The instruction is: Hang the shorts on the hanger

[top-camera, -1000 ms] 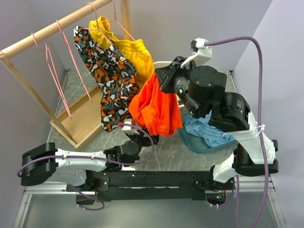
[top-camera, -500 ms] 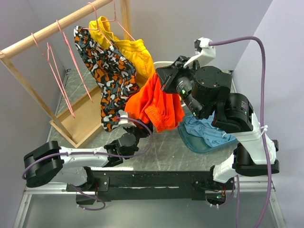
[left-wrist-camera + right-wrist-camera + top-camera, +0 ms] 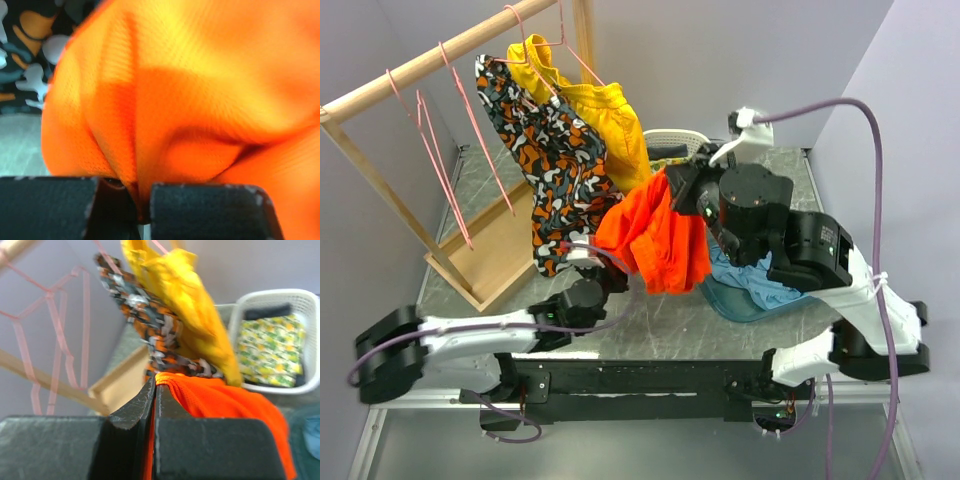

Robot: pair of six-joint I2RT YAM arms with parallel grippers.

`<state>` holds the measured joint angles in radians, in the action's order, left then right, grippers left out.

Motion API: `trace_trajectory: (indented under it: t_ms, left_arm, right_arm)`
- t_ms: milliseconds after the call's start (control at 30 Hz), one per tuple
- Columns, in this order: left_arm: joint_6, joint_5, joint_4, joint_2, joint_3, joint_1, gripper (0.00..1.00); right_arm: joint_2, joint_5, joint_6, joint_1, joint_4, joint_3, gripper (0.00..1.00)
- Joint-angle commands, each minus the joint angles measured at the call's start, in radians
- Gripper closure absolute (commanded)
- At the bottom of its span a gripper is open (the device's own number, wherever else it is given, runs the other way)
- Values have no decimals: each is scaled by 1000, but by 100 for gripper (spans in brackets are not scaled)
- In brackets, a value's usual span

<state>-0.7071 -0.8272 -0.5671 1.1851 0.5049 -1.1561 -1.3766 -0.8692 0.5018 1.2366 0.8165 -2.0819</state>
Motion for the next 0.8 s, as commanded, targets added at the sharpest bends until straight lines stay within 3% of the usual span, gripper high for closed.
trace_trajectory:
  t_ms: [0, 33, 167, 300, 367, 433, 500, 533, 567, 633, 767]
  left_arm:
    - [-133, 134, 344, -246, 21, -8, 99]
    - [-149, 155, 500, -283, 43, -10, 99]
    - [-215, 279, 807, -445, 112, -10, 99]
    - [-276, 351, 1056, -467, 204, -10, 99]
    - [-310, 364, 1130, -453, 219, -8, 99]
    - [-328, 396, 1159, -415, 239, -2, 99]
    - [-351, 418, 1179, -384, 247, 15, 99]
    - [-354, 428, 1179, -360, 242, 21, 99]
    - [-361, 436, 1176, -352, 236, 32, 99]
    - [-356, 465, 1145, -340, 213, 81, 99]
    - [-328, 600, 1087, -343, 172, 211, 99]
  right_arm:
    - [140, 79, 96, -126, -60, 213, 100]
    - [184, 129, 113, -214, -83, 265, 100]
    - [261, 321, 155, -401, -201, 616, 100]
    - [206, 504, 170, -502, -304, 807, 100]
    - [134, 535, 156, -502, -312, 836, 87]
    - [90, 529, 141, -502, -288, 842, 61]
    - [102, 518, 126, -490, -292, 868, 51]
    - [140, 504, 113, -488, -296, 910, 40]
    - [164, 495, 107, -485, -301, 931, 34]
    - [239, 467, 92, -470, -289, 982, 27]
    - [350, 389, 96, -388, -243, 1078, 27]
